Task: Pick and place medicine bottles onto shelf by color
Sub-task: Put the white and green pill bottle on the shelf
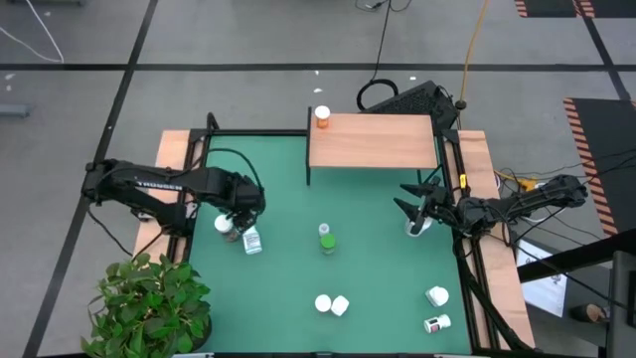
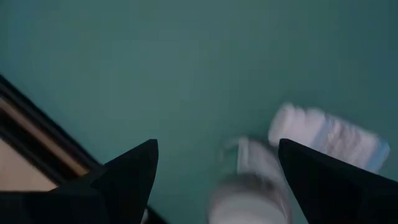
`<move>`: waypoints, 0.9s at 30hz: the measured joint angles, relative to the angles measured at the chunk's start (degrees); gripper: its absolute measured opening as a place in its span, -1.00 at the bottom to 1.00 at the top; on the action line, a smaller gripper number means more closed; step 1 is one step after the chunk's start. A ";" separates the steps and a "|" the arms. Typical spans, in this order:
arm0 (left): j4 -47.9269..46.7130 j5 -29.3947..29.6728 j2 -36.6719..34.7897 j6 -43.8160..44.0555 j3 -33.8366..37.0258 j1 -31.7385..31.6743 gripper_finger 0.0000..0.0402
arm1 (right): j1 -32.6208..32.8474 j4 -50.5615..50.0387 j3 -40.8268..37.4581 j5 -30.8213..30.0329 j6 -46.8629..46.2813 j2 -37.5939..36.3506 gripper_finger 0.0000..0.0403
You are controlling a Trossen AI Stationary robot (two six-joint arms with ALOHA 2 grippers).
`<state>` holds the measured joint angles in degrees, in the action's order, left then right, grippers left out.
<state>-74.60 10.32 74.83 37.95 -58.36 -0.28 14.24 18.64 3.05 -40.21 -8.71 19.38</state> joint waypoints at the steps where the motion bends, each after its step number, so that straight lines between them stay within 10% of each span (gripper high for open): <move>1: -0.95 -1.20 0.00 0.60 -0.22 0.63 0.67 | 0.00 -0.03 0.00 0.00 0.05 0.00 0.17; 27: -5.78 -2.16 0.02 12.20 -0.36 12.18 0.67 | -0.02 -0.04 -0.05 1.53 -0.02 0.00 0.17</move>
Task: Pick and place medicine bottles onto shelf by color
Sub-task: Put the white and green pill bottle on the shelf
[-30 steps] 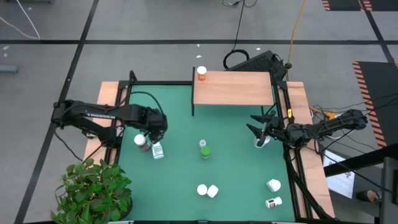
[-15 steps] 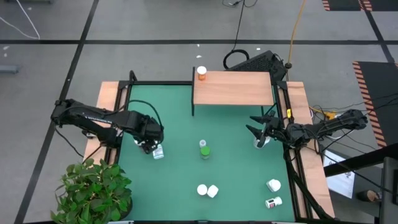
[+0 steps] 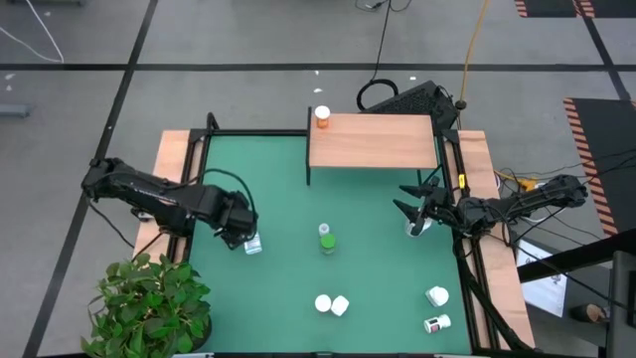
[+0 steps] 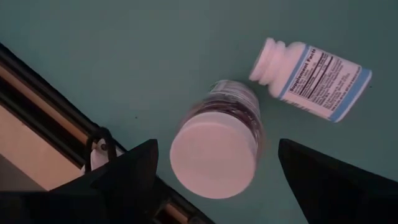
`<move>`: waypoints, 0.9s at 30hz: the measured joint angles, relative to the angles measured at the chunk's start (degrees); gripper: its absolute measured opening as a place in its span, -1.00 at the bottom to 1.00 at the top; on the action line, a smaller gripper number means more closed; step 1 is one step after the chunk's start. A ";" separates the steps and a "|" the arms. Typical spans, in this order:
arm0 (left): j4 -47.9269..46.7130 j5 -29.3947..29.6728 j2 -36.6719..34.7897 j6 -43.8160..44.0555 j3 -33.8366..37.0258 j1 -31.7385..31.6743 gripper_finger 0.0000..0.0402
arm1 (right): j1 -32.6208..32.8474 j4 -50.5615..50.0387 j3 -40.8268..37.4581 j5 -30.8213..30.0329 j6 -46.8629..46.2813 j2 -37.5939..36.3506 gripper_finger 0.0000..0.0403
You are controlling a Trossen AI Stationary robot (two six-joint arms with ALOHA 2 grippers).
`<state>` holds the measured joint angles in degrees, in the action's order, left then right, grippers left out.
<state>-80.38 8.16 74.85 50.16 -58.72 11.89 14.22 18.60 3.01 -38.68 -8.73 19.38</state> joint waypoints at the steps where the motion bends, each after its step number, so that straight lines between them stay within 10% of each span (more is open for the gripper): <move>1: 0.00 0.02 0.00 0.17 0.00 0.30 0.67 | 0.00 0.00 0.00 -0.02 0.00 0.00 0.17; 27: 6.83 -1.73 -1.14 0.89 7.89 1.69 0.56 | 0.02 -0.01 0.00 1.49 -0.54 0.00 0.17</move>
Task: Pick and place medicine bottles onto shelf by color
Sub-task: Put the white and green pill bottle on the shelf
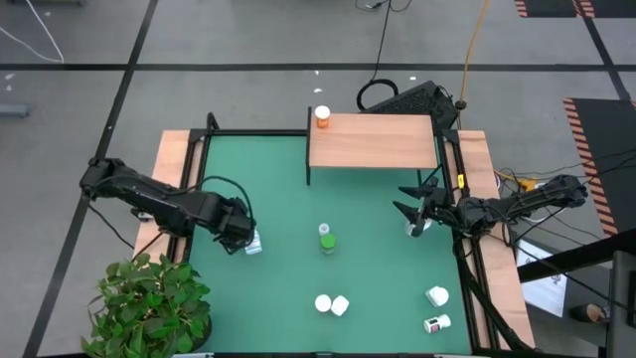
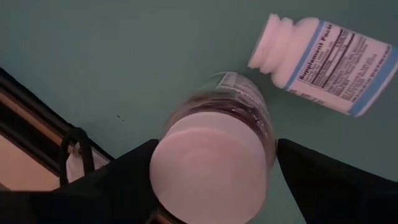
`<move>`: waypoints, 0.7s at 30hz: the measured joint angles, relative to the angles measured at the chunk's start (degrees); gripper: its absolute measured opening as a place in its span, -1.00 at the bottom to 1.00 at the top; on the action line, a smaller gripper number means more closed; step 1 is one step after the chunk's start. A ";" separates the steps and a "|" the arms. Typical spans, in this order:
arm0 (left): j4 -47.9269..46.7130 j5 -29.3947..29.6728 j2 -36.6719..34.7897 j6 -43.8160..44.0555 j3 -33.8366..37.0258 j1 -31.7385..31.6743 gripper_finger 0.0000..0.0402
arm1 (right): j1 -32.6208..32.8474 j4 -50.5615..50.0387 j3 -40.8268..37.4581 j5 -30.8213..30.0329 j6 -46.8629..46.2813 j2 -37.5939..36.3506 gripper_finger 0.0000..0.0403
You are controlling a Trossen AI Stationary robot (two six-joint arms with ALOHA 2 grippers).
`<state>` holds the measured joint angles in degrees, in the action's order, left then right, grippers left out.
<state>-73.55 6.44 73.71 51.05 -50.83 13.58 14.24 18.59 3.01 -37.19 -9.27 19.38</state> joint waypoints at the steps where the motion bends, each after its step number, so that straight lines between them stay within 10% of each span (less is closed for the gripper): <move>1: 0.04 -0.03 -0.04 0.24 -0.01 0.00 0.51 | 0.00 0.06 0.00 0.00 0.04 -0.02 0.17; 21: 0.27 2.20 -0.31 -2.43 -7.17 -7.46 0.30 | 0.00 0.26 0.00 0.00 0.32 -0.02 0.17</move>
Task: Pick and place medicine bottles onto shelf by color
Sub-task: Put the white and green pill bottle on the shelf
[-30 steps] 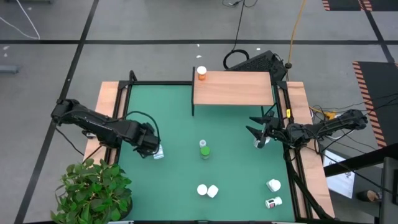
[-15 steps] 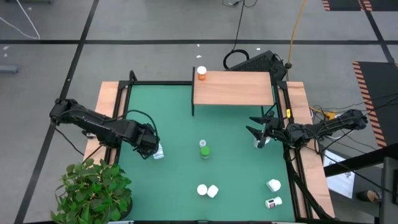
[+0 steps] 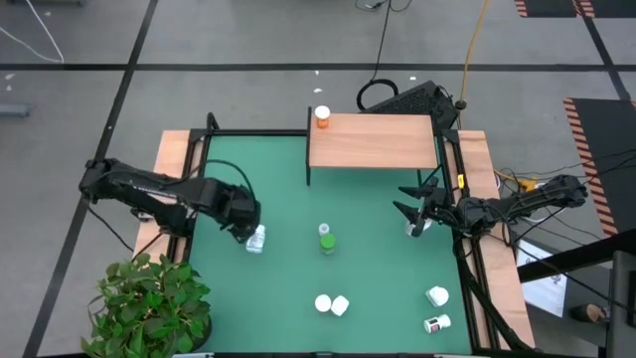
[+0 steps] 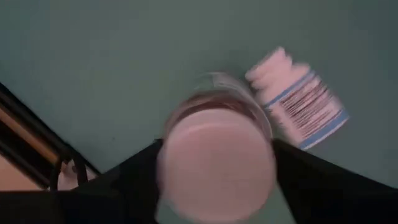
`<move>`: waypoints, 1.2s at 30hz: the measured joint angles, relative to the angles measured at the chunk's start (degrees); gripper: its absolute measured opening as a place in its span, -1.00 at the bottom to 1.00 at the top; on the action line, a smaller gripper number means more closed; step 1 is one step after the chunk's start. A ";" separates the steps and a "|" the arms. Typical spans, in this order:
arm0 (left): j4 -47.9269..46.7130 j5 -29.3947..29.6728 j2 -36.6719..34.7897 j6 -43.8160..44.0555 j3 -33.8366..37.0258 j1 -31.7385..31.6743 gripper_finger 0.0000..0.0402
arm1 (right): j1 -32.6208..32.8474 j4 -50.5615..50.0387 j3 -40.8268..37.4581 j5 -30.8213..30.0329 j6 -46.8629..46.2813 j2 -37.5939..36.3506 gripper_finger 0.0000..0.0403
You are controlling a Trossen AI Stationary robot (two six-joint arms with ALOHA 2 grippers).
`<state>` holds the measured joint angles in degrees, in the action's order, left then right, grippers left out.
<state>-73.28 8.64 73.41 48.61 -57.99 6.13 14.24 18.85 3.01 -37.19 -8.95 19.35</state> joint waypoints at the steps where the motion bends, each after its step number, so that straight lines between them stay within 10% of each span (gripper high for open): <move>1: -0.06 0.44 0.00 -1.04 -1.29 -0.82 0.26 | 0.00 0.01 0.00 0.00 0.00 0.02 0.17; 16: -0.11 3.85 9.99 -22.16 -24.02 -11.72 0.22 | 0.00 0.04 0.00 0.02 -0.42 0.00 0.17; 36: -16.46 3.25 34.83 -44.92 -73.38 -20.24 0.23 | -0.02 -0.35 0.00 1.66 -1.66 0.12 0.17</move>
<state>-89.74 11.89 108.24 3.69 -131.37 -14.12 14.22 18.50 3.01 -35.53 -10.61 19.48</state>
